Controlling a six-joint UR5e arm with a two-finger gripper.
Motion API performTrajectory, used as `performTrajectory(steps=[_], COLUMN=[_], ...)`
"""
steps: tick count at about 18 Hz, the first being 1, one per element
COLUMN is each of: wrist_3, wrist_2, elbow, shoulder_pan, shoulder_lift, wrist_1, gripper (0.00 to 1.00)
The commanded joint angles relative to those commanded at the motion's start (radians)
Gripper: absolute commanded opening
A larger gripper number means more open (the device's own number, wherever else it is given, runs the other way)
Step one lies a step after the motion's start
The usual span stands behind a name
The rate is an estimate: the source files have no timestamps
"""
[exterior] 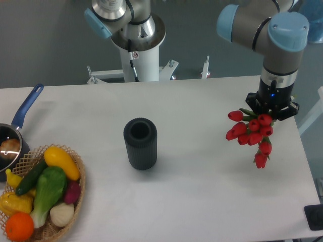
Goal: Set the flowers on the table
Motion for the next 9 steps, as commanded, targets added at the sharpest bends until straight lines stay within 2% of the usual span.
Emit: performTrajectory(steps=[5, 9], wrist_3=[-0.006, -0.069], wrist_2=[0.044, 0.049], elbow=[0.002, 0.003], shoulder_pan=[-0.021, -0.037], shoulder_lift=[-0.029, -0.064], wrist_1=[0.005, 0.008], gripper=[0.00, 0.00])
